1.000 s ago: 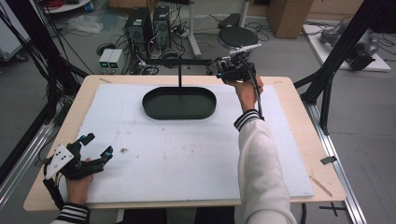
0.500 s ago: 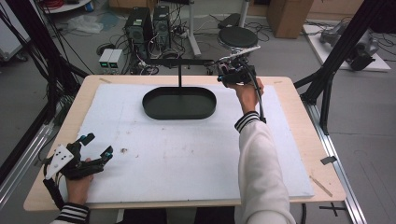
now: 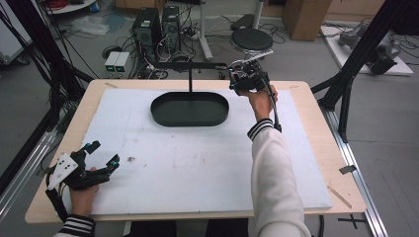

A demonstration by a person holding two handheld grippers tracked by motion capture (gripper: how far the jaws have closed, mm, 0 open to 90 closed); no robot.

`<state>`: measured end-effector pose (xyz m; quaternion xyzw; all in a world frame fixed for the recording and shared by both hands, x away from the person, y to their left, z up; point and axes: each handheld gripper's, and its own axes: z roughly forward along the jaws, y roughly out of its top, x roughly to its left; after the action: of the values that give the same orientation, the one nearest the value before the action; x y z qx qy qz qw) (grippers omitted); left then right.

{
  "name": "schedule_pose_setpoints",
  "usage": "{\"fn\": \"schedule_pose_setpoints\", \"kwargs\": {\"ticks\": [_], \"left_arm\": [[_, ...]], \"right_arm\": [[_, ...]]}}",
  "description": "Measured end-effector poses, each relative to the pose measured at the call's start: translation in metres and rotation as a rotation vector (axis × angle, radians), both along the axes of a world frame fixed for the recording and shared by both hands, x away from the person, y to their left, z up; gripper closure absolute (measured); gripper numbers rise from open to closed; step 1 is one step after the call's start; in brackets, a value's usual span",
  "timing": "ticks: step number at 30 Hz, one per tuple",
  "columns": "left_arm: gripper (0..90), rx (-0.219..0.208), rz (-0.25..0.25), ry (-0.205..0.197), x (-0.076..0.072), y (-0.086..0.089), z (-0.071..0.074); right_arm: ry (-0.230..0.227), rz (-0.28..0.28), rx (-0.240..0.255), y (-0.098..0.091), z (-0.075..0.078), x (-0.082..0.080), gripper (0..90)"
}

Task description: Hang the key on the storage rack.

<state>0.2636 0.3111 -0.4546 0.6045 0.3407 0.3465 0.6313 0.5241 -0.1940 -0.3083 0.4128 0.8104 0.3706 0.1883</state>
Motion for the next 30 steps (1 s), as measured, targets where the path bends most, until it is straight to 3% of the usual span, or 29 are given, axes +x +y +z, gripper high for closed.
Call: {"fn": "schedule_pose_setpoints", "kwargs": {"ticks": [4, 8, 30], "left_arm": [[12.8, 0.001, 0.0, -0.001, 0.0, 0.0, 0.0], [12.8, 0.002, 0.0, -0.001, 0.0, 0.0, 0.0], [12.8, 0.001, 0.0, 0.0, 0.0, 0.0, 0.0]], "right_arm": [[-0.039, -0.004, 0.014, -0.001, -0.009, -0.003, 47.9], [-0.004, -0.006, 0.003, -0.004, -0.017, -0.001, 47.9], [0.04, 0.012, 0.022, 0.003, -0.033, 0.007, 47.6]]}}
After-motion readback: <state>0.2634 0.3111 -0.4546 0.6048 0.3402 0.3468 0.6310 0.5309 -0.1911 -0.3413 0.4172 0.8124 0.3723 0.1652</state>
